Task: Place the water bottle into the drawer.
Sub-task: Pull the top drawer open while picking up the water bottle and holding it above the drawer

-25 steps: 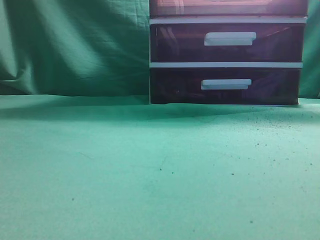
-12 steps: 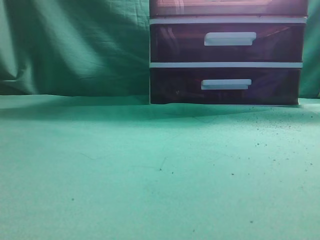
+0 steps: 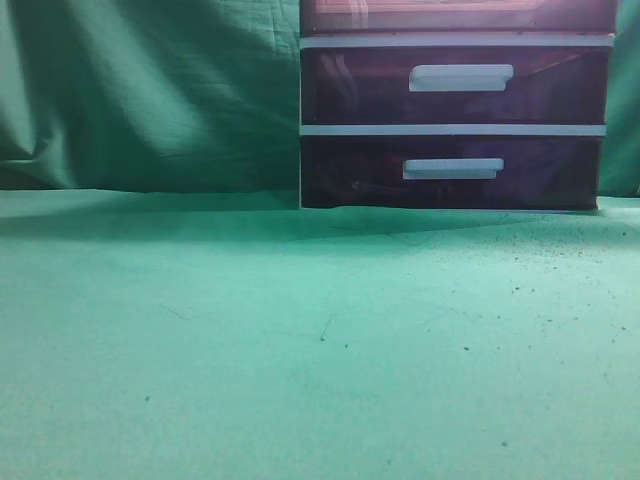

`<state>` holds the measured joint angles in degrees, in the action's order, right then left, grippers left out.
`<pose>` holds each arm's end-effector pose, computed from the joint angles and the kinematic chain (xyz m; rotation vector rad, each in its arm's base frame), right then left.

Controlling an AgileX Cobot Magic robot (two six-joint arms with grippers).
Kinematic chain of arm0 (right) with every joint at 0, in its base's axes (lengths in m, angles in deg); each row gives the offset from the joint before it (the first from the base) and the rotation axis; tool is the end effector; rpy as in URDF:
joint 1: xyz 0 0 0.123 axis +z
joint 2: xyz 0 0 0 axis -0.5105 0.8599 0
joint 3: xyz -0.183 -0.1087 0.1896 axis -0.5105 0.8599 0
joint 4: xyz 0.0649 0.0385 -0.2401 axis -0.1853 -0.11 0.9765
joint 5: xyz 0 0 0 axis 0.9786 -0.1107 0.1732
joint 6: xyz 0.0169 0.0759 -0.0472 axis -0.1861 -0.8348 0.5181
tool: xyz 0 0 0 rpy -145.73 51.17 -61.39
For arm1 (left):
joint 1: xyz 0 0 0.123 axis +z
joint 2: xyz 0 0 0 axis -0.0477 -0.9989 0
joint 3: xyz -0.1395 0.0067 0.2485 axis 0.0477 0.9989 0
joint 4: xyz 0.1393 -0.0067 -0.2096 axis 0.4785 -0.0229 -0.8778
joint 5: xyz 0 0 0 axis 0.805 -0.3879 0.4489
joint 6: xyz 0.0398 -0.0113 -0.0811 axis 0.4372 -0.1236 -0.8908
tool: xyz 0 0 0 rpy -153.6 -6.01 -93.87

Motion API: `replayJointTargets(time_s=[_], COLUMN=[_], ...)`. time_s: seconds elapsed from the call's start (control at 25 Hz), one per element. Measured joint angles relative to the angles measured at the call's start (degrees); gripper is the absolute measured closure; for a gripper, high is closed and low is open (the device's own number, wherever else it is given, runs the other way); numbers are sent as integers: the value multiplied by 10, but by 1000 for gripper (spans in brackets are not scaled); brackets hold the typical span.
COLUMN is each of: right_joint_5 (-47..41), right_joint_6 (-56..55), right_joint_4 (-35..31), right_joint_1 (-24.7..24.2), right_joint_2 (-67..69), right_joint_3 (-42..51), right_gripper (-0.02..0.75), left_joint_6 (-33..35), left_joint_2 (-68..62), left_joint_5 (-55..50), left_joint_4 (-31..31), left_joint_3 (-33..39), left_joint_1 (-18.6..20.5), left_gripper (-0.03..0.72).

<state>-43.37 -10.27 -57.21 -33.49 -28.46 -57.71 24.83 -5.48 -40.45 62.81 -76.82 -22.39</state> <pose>0.0545 -0.0034 0.2725 0.0526 1.2904 -0.0285 0.1784 -0.0923 0.3947 0.4937 2.1743 -0.3564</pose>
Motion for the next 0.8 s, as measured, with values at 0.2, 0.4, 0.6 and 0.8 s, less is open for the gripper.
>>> replayJointTargets(time_s=[0.2, 0.4, 0.6, 0.8], right_joint_5=[-69, -30, -48, -87], right_joint_6=[11, 65, 90, 97], right_joint_4=[24, 98, 291, 470], right_joint_1=[0, 11, 102, 169], right_joint_2=[162, 330, 477, 628], right_joint_3=[-133, -208, -318, -416], right_gripper=[738, 738, 738, 738], left_joint_6=[1, 1, 4, 21], left_joint_2=[-7, -26, -47, -69], left_joint_5=[6, 16, 34, 38], left_joint_4=[-1, -5, 0, 5], left_joint_3=[0, 0, 0, 0], left_joint_1=[-3, -3, -3, -3], left_gripper=[424, 424, 424, 424])
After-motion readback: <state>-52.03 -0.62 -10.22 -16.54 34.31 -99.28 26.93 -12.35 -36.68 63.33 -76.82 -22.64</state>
